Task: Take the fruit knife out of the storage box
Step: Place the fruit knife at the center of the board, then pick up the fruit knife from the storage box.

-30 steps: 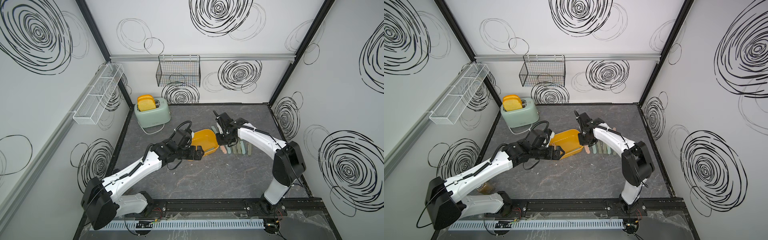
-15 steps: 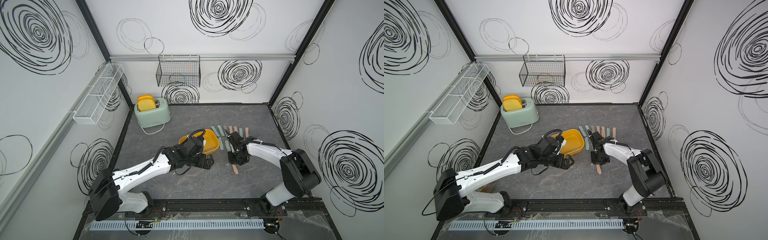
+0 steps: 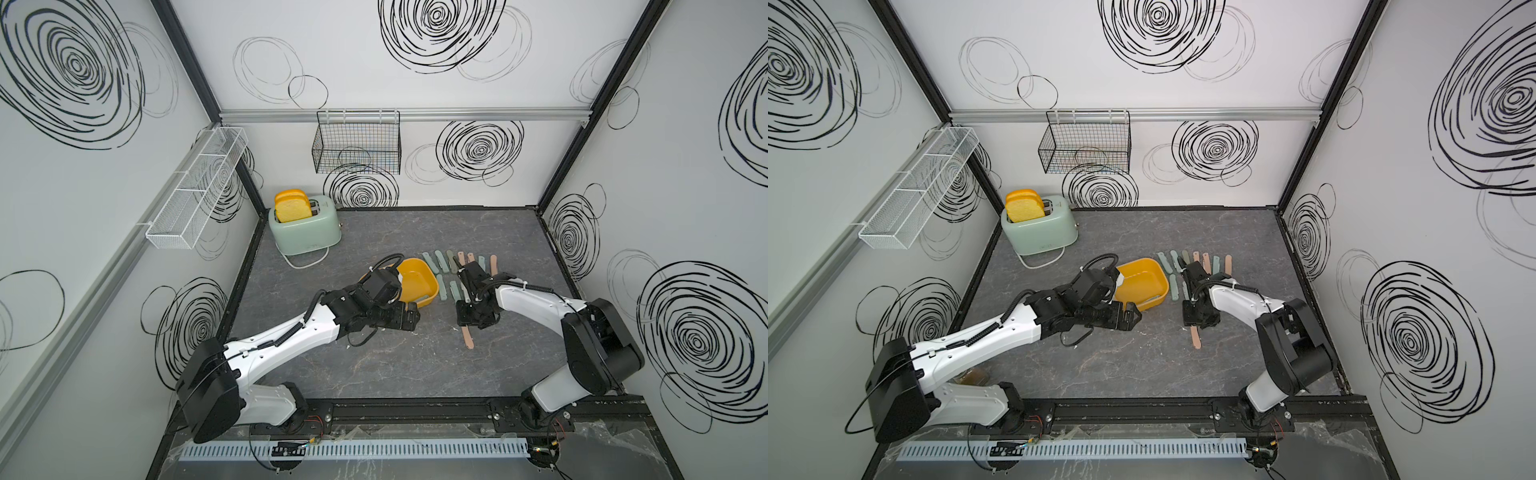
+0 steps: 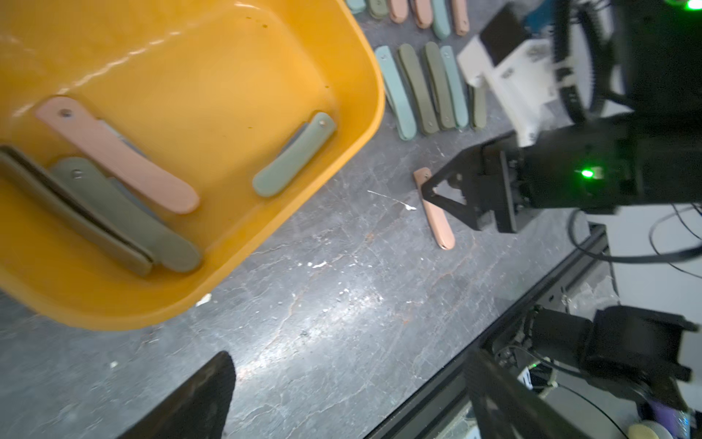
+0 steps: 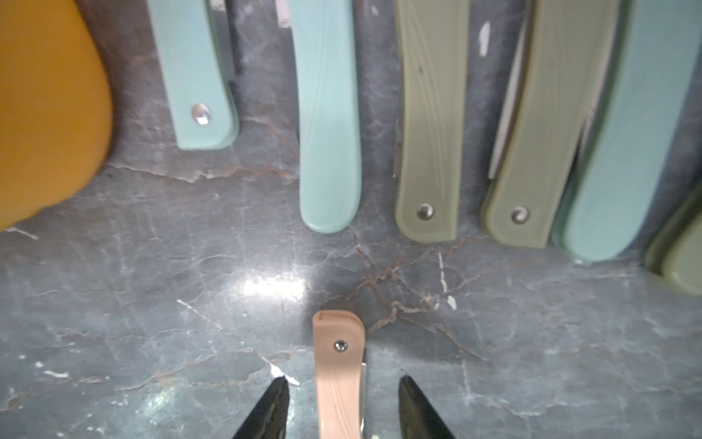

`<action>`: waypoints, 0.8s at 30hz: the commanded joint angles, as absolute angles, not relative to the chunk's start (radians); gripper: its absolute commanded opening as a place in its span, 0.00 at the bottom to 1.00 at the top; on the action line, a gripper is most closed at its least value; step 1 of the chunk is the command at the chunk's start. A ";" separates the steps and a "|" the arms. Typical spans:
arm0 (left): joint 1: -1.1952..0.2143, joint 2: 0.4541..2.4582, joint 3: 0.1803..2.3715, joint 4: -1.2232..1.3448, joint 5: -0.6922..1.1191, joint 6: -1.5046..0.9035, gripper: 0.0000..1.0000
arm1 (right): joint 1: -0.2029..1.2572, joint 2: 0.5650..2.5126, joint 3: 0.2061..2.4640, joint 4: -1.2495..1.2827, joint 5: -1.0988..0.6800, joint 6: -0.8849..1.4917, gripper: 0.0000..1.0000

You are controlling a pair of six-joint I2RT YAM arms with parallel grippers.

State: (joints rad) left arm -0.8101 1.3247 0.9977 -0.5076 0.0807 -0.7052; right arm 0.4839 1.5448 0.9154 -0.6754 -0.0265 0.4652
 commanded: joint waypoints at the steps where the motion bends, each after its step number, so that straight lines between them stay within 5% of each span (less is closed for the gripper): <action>1: -0.789 1.367 1.095 -0.574 -0.023 -0.775 0.98 | 0.479 1.478 1.011 -0.728 -0.020 0.464 0.55; 8: -0.768 1.555 1.267 -0.701 -0.041 -0.915 0.98 | 0.481 1.437 1.149 -0.762 -0.043 0.443 1.00; 13: -0.750 1.607 1.282 -0.730 -0.096 -1.094 0.96 | 0.479 1.408 1.167 -0.774 -0.020 0.433 0.99; 21: -0.728 1.732 1.345 -0.782 -0.155 -1.137 0.66 | 0.479 1.384 1.142 -0.770 -0.019 0.430 0.99; 24: -0.705 1.759 1.340 -0.770 -0.146 -1.138 0.62 | 0.480 1.388 1.155 -0.779 -0.015 0.418 0.99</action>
